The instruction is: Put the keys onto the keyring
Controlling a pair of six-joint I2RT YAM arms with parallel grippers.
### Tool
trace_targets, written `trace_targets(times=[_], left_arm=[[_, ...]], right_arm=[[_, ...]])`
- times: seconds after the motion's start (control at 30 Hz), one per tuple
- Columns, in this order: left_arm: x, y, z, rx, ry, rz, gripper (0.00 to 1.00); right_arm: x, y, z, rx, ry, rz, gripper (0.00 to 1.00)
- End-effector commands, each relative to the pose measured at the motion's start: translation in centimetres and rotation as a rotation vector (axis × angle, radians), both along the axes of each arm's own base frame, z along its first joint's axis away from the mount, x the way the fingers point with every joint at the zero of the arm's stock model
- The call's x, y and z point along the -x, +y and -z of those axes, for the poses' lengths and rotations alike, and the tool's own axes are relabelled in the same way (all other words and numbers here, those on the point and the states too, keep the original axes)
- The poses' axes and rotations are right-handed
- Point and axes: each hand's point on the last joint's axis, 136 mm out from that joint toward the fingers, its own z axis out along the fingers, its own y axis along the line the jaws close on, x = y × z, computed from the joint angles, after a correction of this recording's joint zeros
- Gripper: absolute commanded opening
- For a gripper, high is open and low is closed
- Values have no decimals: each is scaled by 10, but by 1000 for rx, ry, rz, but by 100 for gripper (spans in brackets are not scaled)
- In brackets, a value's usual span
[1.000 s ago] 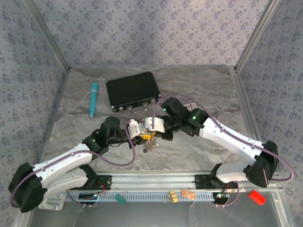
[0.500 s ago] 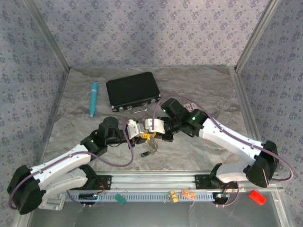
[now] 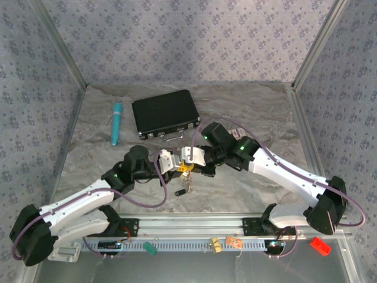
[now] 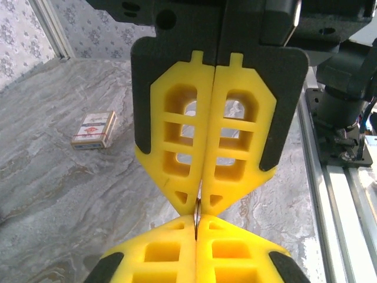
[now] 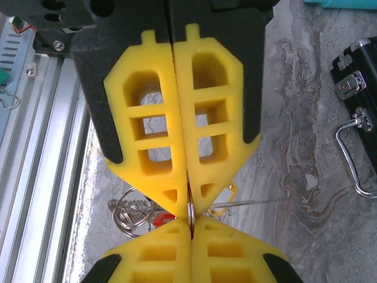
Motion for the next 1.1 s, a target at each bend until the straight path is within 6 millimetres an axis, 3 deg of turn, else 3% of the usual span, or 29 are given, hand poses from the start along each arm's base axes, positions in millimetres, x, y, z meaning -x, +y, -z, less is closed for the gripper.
trace_targets(times=[0.0,0.03,0.1,0.13,0.2,0.37,0.7,1.07], left_arm=[[1,-3,-13,32,-24,24,0],[1,-2,-14,35,-25,22,0],[1,-1,-15,49,-28,17,0],[1,-1,-16,60,-33,14,0],[0,1,-17,89,-40,4,0],[2,3,-23,141,-70,0,0],[7,3,-27,188,-90,17,0],[8,3,-29,195,-92,25,0]], right_arm=[[3,9,-26,-126,7,-5,0],[1,8,-26,-136,15,10,0],[-1,4,-24,-153,34,38,19],[-2,1,-23,-162,44,52,23],[-5,-5,-16,-178,74,80,27],[-3,-11,-1,-167,126,106,28],[-3,-9,1,-172,153,113,27],[-2,-6,0,-179,163,102,15]])
